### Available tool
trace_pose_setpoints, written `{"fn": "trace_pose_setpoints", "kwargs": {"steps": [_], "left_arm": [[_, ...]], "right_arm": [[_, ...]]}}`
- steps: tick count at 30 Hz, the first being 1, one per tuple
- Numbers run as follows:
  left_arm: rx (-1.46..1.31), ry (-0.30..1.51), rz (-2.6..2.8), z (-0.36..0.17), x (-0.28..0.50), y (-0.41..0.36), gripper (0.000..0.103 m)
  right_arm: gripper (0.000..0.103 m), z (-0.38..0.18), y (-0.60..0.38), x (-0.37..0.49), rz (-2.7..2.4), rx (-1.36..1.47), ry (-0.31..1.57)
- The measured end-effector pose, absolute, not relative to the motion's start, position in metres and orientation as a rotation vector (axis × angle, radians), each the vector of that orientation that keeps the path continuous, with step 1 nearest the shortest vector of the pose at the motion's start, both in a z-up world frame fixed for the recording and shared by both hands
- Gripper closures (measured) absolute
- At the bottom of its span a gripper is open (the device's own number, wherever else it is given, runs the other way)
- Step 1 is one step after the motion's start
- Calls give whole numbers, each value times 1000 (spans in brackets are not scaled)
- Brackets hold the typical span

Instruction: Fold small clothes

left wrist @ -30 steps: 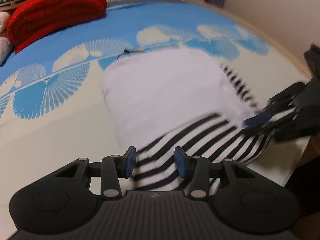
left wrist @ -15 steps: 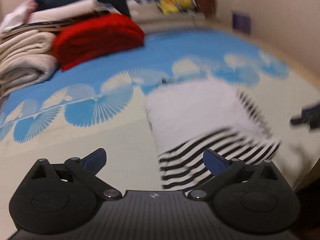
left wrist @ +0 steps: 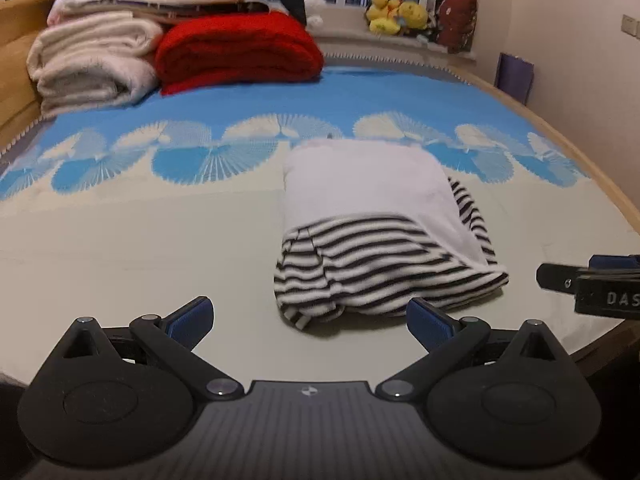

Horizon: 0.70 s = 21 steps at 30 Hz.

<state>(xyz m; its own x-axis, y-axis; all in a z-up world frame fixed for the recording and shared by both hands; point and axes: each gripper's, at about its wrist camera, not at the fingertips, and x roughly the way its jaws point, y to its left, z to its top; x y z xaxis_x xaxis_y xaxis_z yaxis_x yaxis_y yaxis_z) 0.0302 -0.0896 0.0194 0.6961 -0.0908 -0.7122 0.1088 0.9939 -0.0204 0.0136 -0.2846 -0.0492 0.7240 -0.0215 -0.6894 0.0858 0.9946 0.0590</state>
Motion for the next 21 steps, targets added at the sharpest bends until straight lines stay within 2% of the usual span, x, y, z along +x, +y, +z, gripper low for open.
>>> {"fn": "trace_pose_setpoints", "kwargs": {"steps": [13, 21], "left_arm": [[41, 832, -120, -3, 46, -103, 0], [-45, 862, -126, -6, 52, -93, 0]], "right_arm": [[20, -60, -278, 19, -55, 58, 791], [20, -63, -273, 23, -39, 42, 803]]}}
